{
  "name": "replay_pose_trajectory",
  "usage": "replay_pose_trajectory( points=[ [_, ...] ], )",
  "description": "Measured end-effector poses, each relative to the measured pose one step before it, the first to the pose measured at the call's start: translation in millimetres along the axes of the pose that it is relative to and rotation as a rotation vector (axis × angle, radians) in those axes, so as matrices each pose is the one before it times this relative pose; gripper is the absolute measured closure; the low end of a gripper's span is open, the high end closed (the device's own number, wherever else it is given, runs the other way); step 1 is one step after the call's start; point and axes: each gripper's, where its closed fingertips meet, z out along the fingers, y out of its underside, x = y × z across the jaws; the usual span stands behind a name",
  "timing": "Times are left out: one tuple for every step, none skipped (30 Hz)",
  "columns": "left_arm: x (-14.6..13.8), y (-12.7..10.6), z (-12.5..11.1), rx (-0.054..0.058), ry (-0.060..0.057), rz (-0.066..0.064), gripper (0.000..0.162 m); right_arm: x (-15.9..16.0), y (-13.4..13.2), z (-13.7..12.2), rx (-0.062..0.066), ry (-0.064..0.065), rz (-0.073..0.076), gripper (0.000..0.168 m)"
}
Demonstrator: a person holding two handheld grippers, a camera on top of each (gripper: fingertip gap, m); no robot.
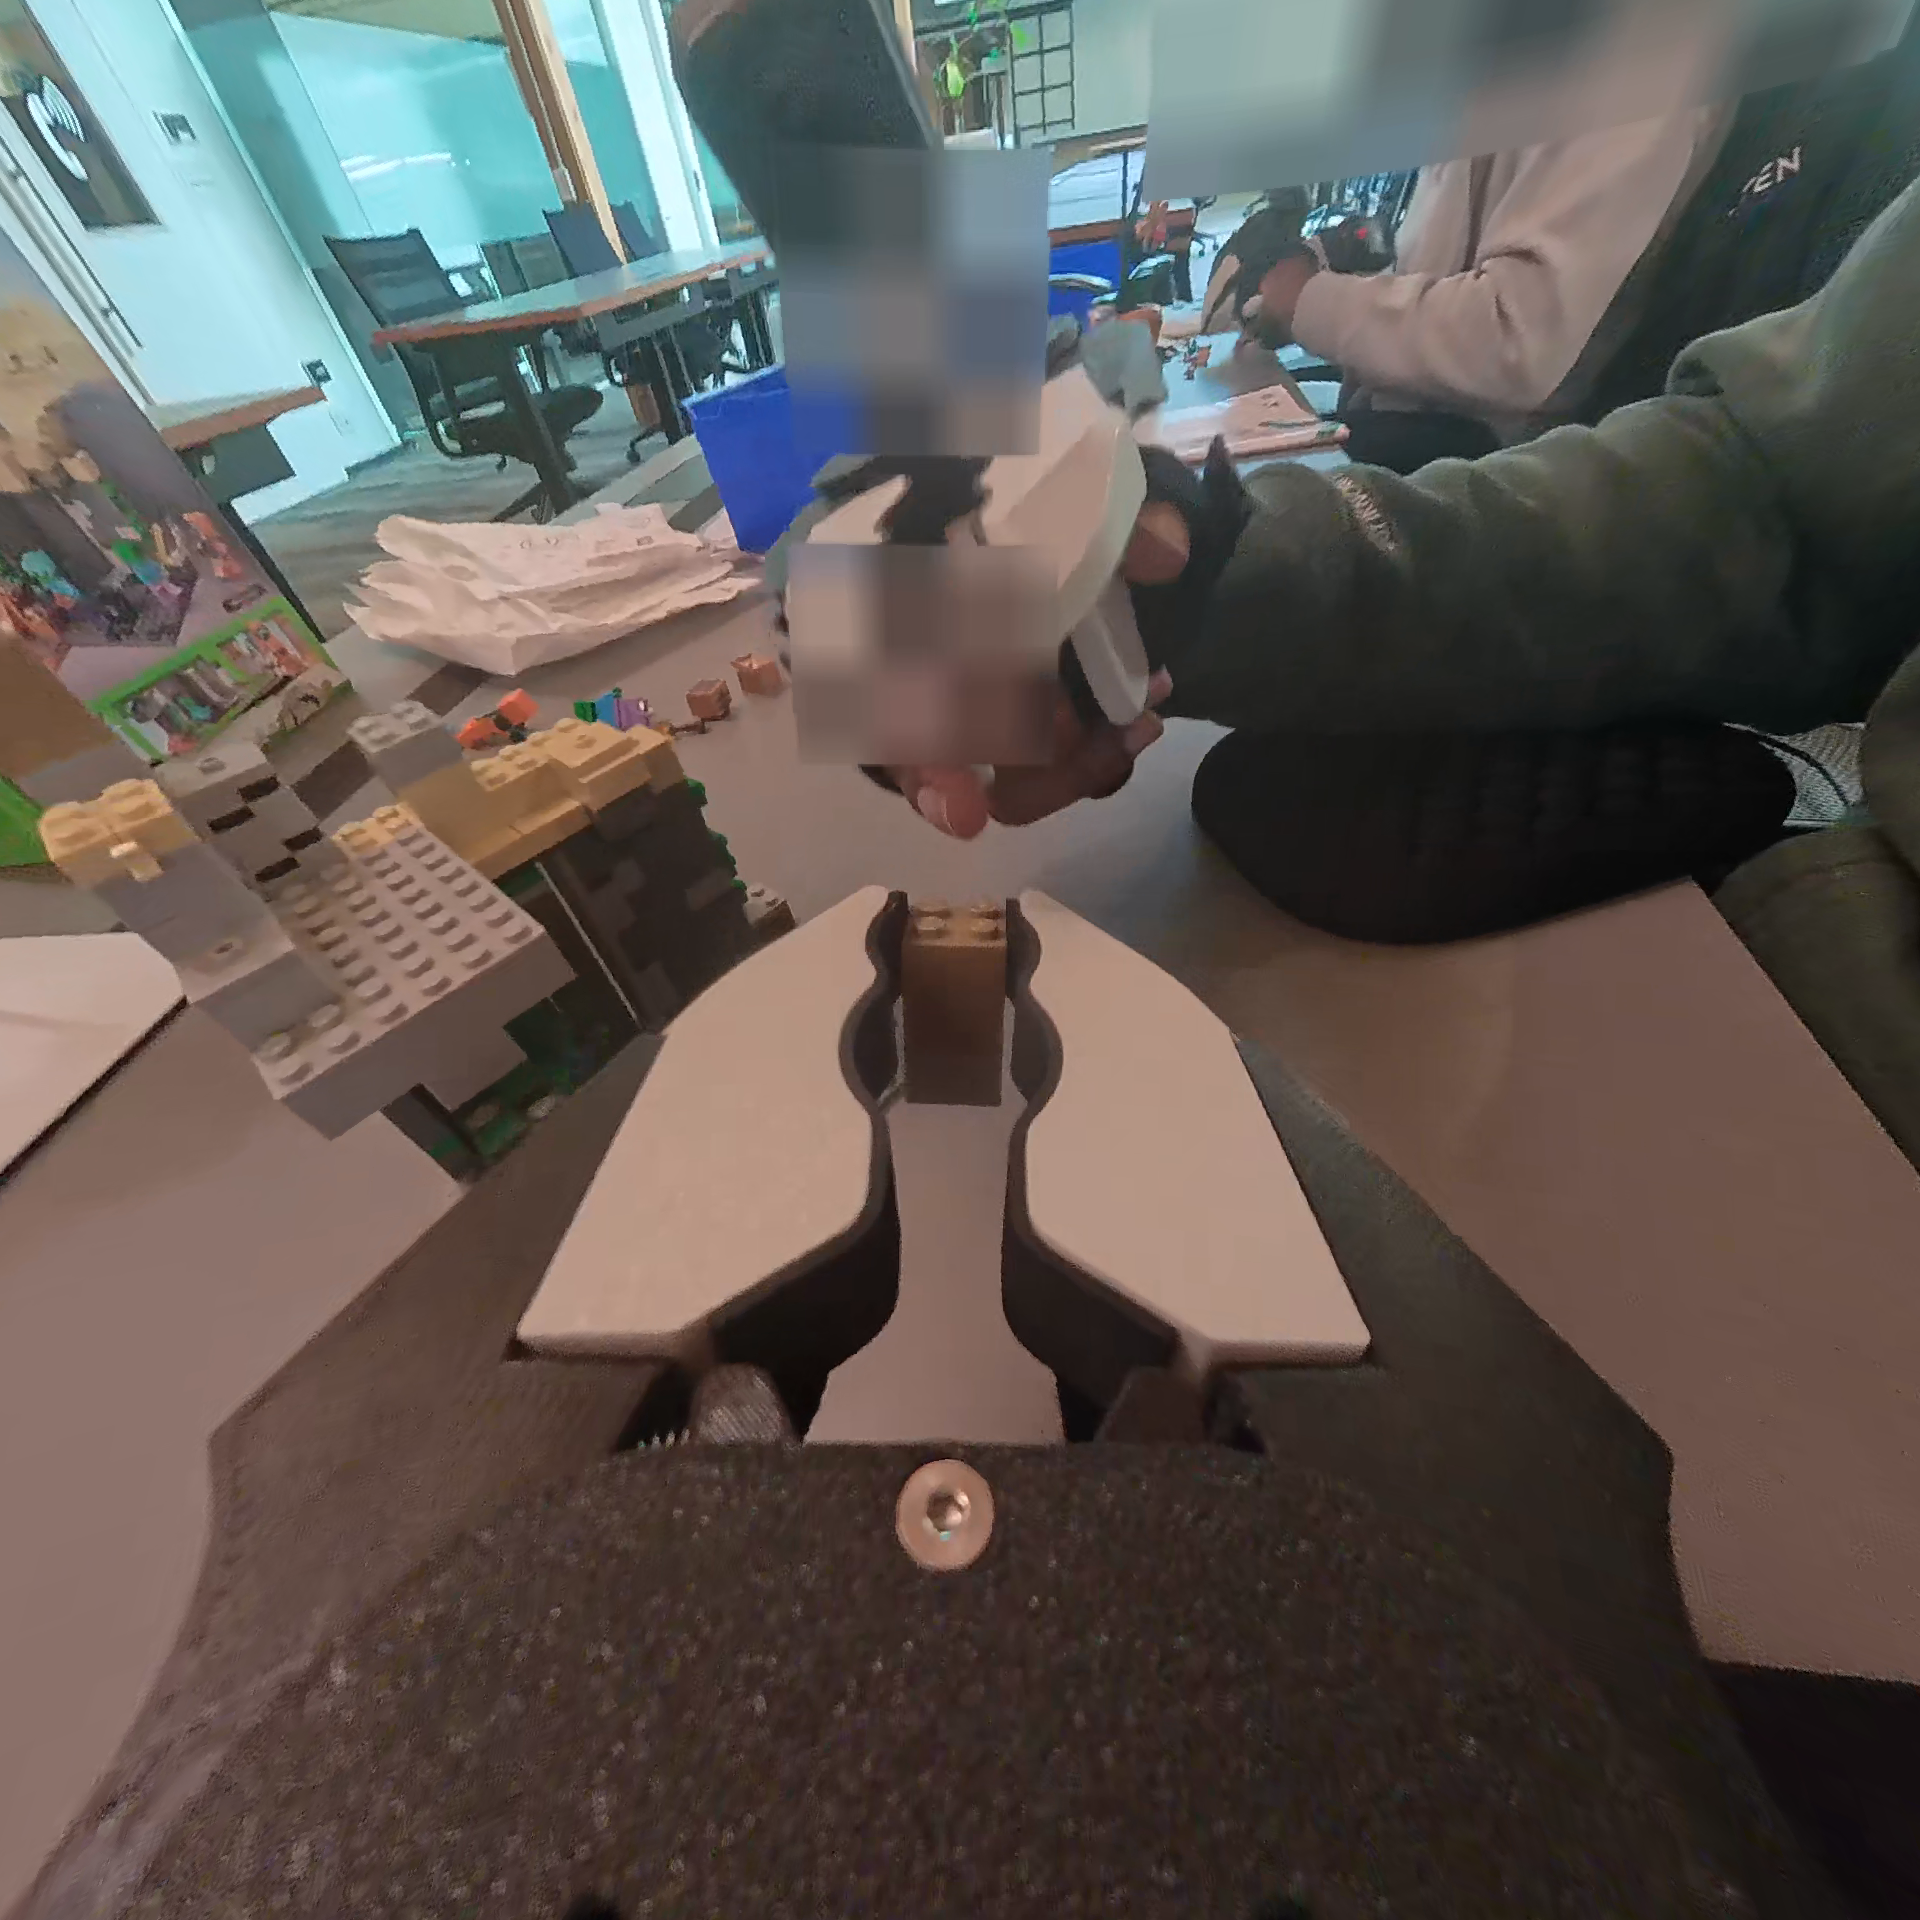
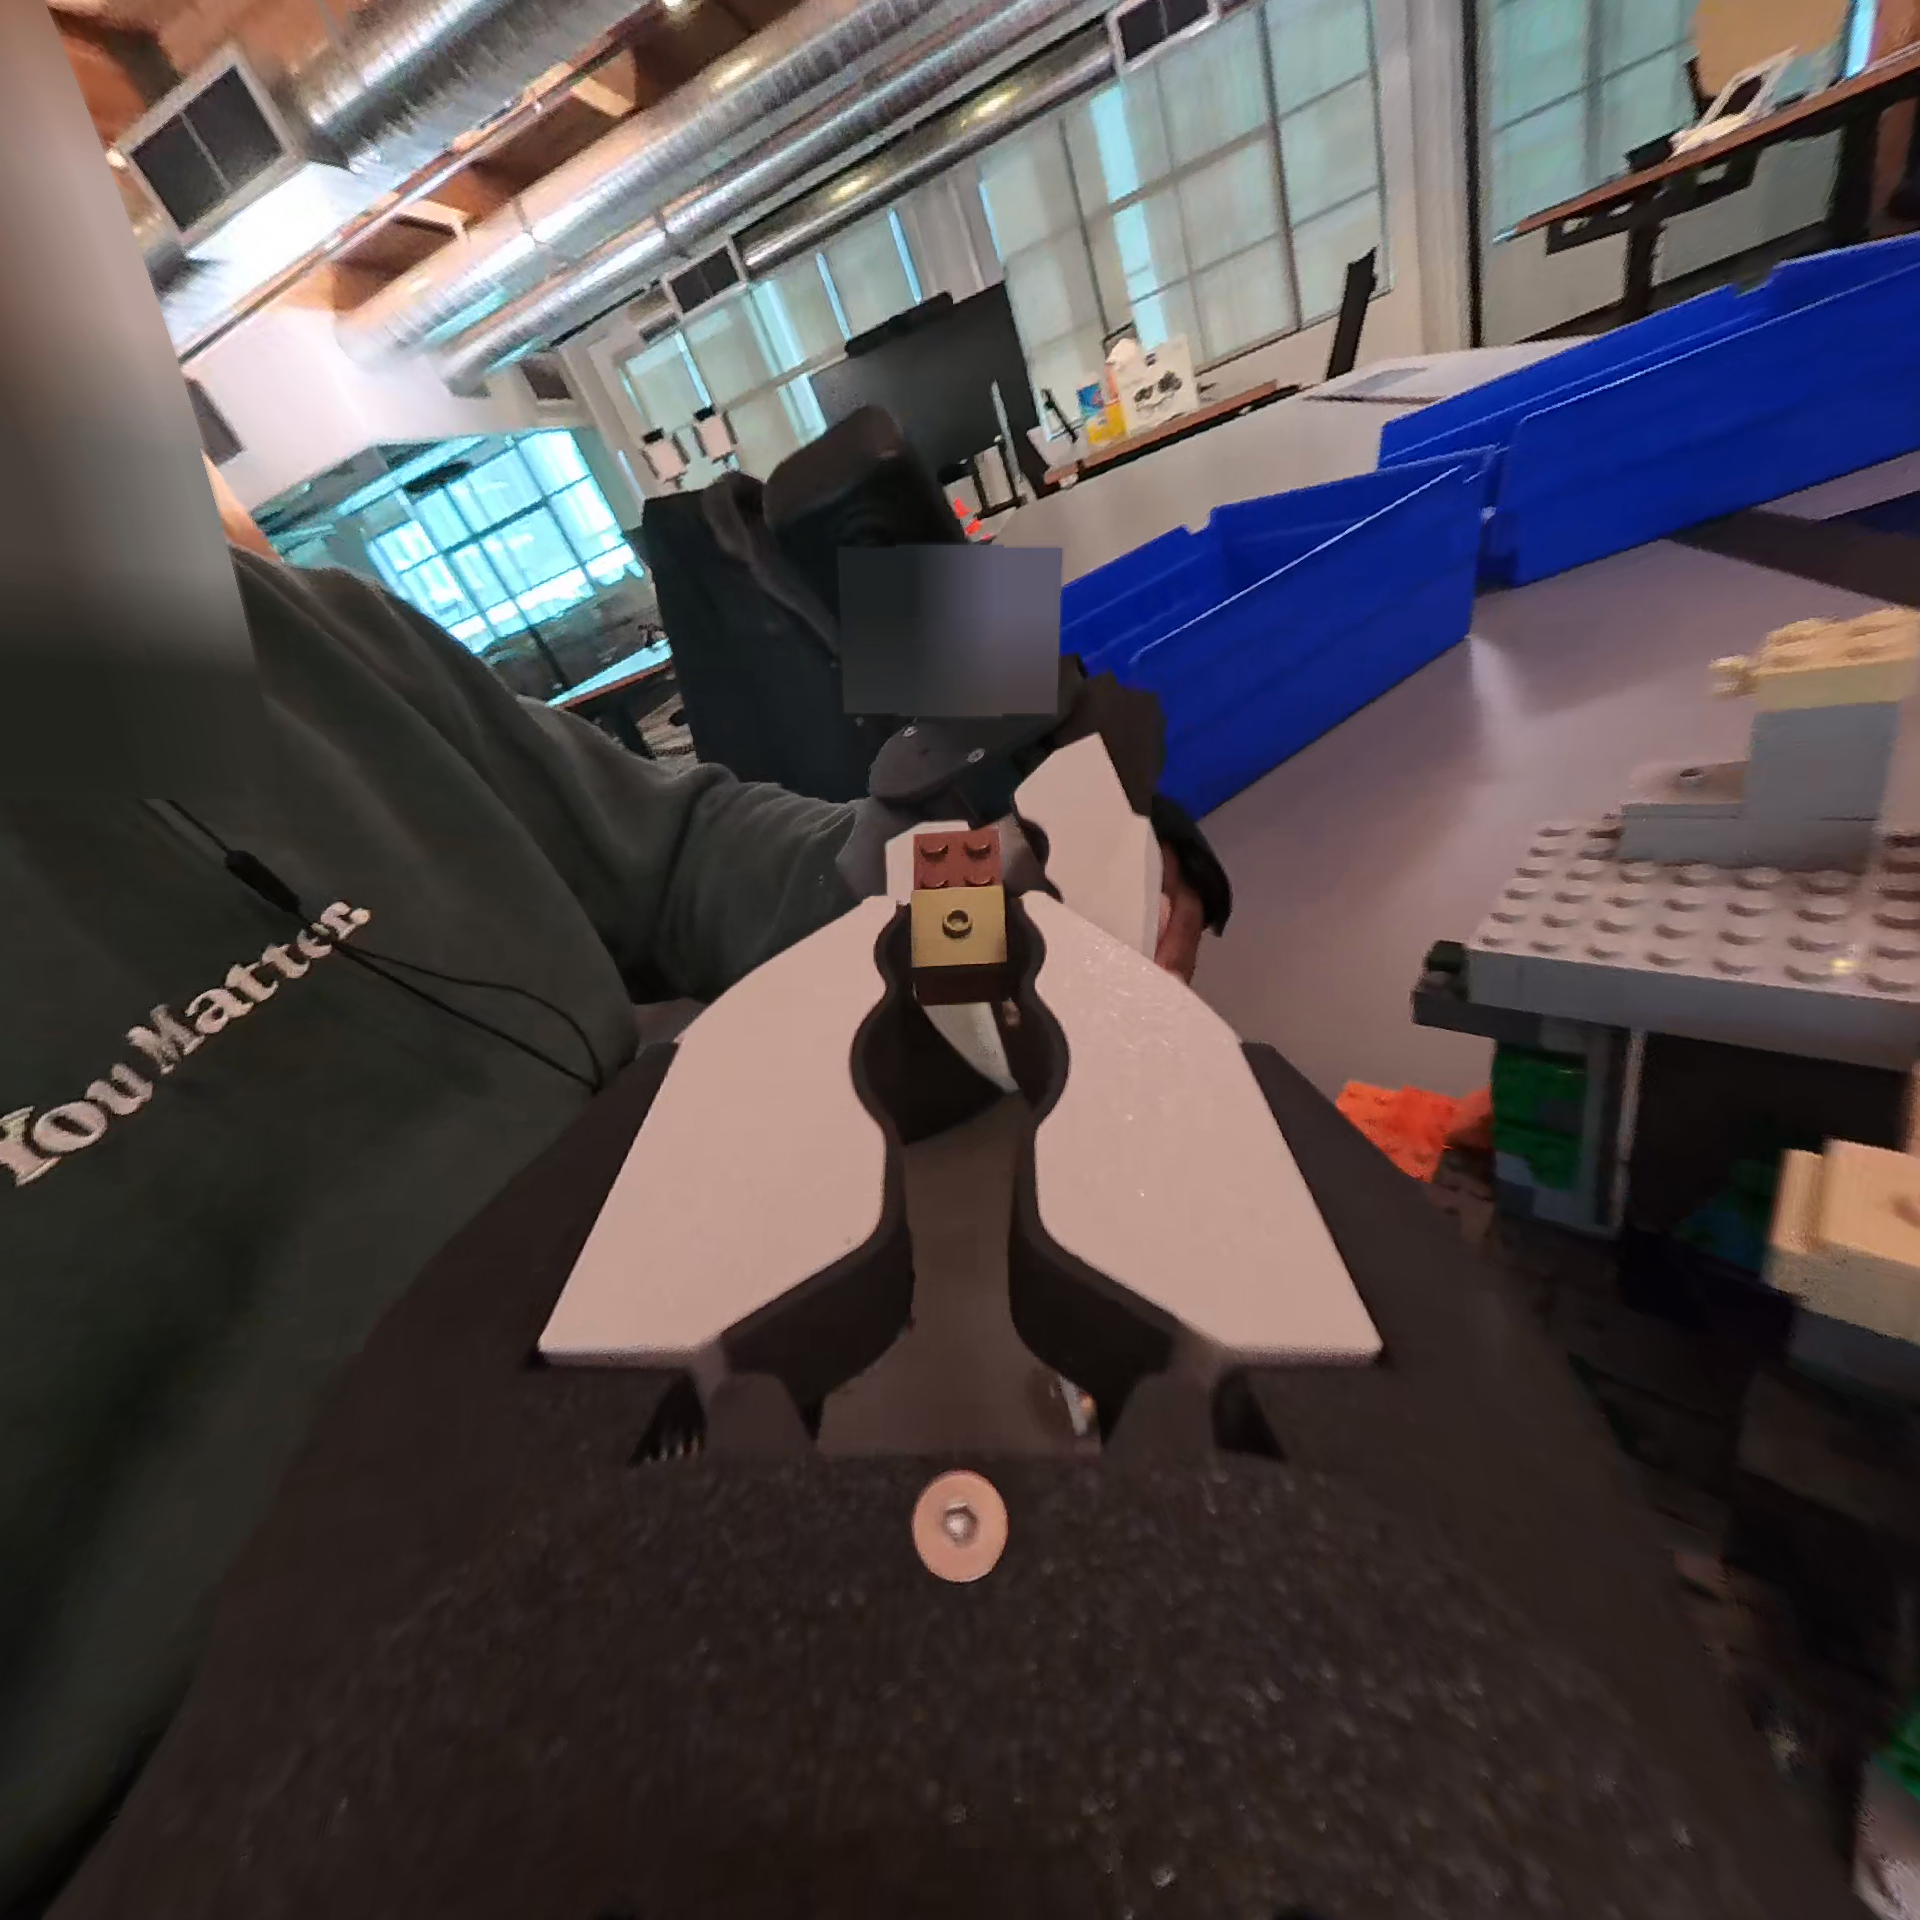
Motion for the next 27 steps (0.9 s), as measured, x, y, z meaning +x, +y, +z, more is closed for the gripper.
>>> replay_pose_trajectory(
  points=[
    [-0.8,3.52,0.76,-0.0138,0.0019,-0.0103,0.144,3.44,-0.94,-2.64,-0.0005,0.0261,-0.0107,0.152],
    [-0.83,2.8,0.58,-0.0097,0.0003,-0.0074,0.144,2.67,0.96,-2.31,-0.0148,0.0232,-0.0136,0.151],
    [-0.13,2.94,0.79,-0.0118,0.0042,-0.0066,0.145,2.69,2.9,-2.07,-0.0278,0.0263,-0.0152,0.151],
    [0.34,3.36,0.97,-0.0162,0.0074,-0.0081,0.145,2.14,5.53,-1.72,-0.0458,0.0294,-0.0215,0.151],
    [-0.08,3.13,1.14,-0.0131,0.0036,-0.0066,0.144,0.75,8.68,-1.2,-0.0652,0.0259,-0.0294,0.151],
    [0.76,2.98,1.24,-0.0107,0.0083,-0.0059,0.144,-0.41,11.37,-0.69,-0.0782,0.0232,-0.0329,0.152],
    [0.88,3.47,1.45,-0.014,0.0092,-0.0067,0.144,-1.26,13.43,-0.07,-0.0848,0.0199,-0.0313,0.151],
    [0.05,2.88,1.4,-0.0108,0.0014,-0.0034,0.144,-2.64,14.57,0.76,-0.085,0.0118,-0.0259,0.151],
    [0.64,2.32,1.25,-0.0085,0.0048,-0.0007,0.145,-2.8,13.52,1.79,-0.0736,0.0088,-0.0198,0.151],
    [1.76,2.06,1.26,-0.0093,0.0112,-0.002,0.145,-1.8,11.27,2.34,-0.0557,0.0126,-0.0135,0.151],
    [1.72,1.67,1.13,-0.0095,0.0107,-0.0015,0.145,-1.3,9.34,2.43,-0.0445,0.0104,-0.0061,0.151],
    [1.19,1.37,1.0,-0.0085,0.0051,0.0021,0.145,-0.7,7.49,2.19,-0.0353,0.0085,-0.0007,0.151],
    [0.99,1.14,0.79,-0.0078,0.0038,0.0048,0.145,0.69,5.0,1.73,-0.0208,0.0105,0.0013,0.151],
    [1.18,1.08,0.73,-0.0072,0.0043,0.0042,0.145,0.6,3.19,0.97,-0.0107,0.0045,0.003,0.151],
    [0.89,0.98,0.81,-0.0074,0.0037,0.003,0.145,0.29,1.53,0.27,-0.0027,-0.0021,0.0053,0.151],
    [0.44,0.79,0.52,-0.0058,0.0005,0.003,0.145,0.28,0.01,-0.29,0.0044,-0.0035,0.006,0.151],
    [0.4,0.4,0.33,-0.0034,0.0001,0.0036,0.145,0.0,-0.54,-0.36,0.0058,-0.0045,0.0048,0.151],
    [0.65,0.3,0.25,-0.0021,0.0024,0.0029,0.145,-0.4,-0.38,-0.08,0.0033,-0.0047,0.0026,0.151],
    [0.69,0.36,0.24,-0.0025,0.0036,0.0016,0.144,-0.7,0.63,0.43,-0.0025,-0.0049,0.0003,0.151],
    [0.63,0.23,0.3,-0.0025,0.0035,0.001,0.143,-0.47,1.26,0.95,-0.0073,-0.0021,-0.0015,0.151],
    [0.7,0.23,0.22,-0.0023,0.0033,0.0008,0.142,0.1,1.56,1.14,-0.0083,0.0018,-0.002,0.151],
    [0.94,0.35,0.17,-0.0022,0.0052,0.0008,0.14,0.05,1.46,0.87,-0.0081,0.0008,-0.0006,0.151],
    [0.63,0.28,0.27,-0.003,0.0028,0.0008,0.139,-0.03,0.87,0.62,-0.0048,-0.0004,0.0006,0.151],
    [0.33,0.45,0.39,-0.0042,0.0002,0.002,0.138,-0.11,0.06,0.27,-0.0002,-0.0007,0.0004,0.151],
    [0.73,0.42,0.38,-0.0041,0.0017,0.0033,0.138,0.01,-0.35,0.03,0.0025,-0.0004,0.0005,0.151],
    [1.09,0.36,0.34,-0.0034,0.0039,0.0036,0.138,0.29,-0.83,-0.22,0.0046,0.0013,0.0005,0.151],
    [0.53,0.29,0.37,-0.0029,-0.0001,0.004,0.138,0.02,-1.14,-0.19,0.007,-0.0001,0.0002,0.151]
  ],
)
